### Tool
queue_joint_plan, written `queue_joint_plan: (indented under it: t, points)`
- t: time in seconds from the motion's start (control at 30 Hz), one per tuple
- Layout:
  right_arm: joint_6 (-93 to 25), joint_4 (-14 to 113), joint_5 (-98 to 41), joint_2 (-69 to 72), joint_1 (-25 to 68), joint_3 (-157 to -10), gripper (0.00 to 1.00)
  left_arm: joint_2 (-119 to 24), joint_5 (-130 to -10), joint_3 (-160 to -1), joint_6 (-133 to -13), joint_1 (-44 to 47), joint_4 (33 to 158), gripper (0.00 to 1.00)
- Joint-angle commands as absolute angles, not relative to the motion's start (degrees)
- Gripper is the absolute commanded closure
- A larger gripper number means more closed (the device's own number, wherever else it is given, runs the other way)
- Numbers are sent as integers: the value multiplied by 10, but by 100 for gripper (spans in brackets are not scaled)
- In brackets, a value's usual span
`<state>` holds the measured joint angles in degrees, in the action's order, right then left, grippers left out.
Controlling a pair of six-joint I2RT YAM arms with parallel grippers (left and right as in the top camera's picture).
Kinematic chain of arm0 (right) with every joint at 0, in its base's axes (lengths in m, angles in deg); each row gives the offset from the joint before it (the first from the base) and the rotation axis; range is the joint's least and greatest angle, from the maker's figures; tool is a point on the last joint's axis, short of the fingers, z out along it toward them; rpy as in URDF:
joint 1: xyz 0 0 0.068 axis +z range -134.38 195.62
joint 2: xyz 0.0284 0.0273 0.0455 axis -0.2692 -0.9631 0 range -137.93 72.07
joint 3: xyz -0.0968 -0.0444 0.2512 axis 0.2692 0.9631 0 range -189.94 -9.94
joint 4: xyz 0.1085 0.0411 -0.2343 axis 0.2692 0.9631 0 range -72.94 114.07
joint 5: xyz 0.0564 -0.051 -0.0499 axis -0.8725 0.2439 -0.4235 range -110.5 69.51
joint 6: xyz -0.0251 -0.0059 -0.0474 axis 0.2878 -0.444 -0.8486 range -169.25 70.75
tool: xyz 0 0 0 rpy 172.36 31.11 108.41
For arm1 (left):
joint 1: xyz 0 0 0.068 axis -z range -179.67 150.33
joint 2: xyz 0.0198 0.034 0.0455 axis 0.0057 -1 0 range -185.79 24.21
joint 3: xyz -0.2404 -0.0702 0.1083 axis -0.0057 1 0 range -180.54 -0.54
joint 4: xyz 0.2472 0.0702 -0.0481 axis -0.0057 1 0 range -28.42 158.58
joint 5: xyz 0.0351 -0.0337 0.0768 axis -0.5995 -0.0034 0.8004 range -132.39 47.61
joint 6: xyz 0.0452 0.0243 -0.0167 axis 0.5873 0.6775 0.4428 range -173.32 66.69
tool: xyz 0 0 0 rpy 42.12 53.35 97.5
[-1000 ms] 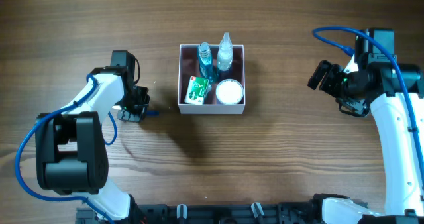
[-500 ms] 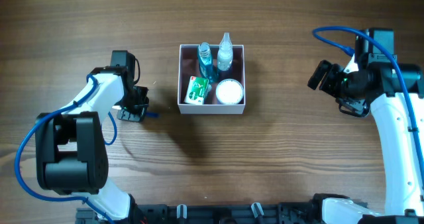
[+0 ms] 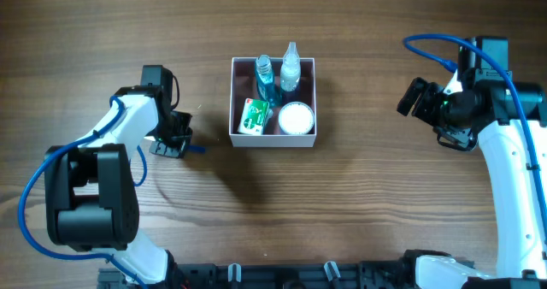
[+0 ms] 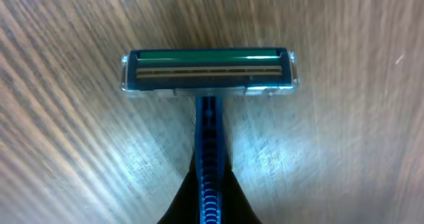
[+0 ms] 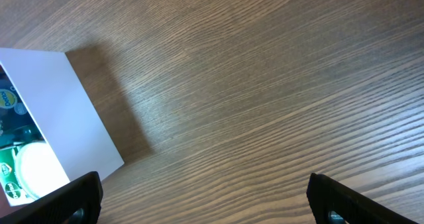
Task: Pack container
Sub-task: 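Lower the left gripper onto the blue razor and grasp its handle, then carry the razor with the left gripper into the box's left side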
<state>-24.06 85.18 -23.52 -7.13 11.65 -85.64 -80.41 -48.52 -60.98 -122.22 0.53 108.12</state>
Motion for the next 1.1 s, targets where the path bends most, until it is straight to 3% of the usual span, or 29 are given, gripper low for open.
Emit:
queue_joint_plan:
  t: [0.0, 0.3, 0.7, 1.07]
  points:
    - [-250, 853, -245, -73, 115, -853, 0, -783, -507, -631, -1099, 14, 1120, 96]
    - [-247, 854, -244, -73, 115, -853, 0, -646, -472, -668, -950, 76, 1131, 96]
    - [-246, 855, -244, -73, 115, -853, 0, -602, -459, -680, -598, 238, 1030, 96]
    - [-246, 857, -244, -73, 115, -853, 0, -652, -436, -680, -550, 248, 983, 96]
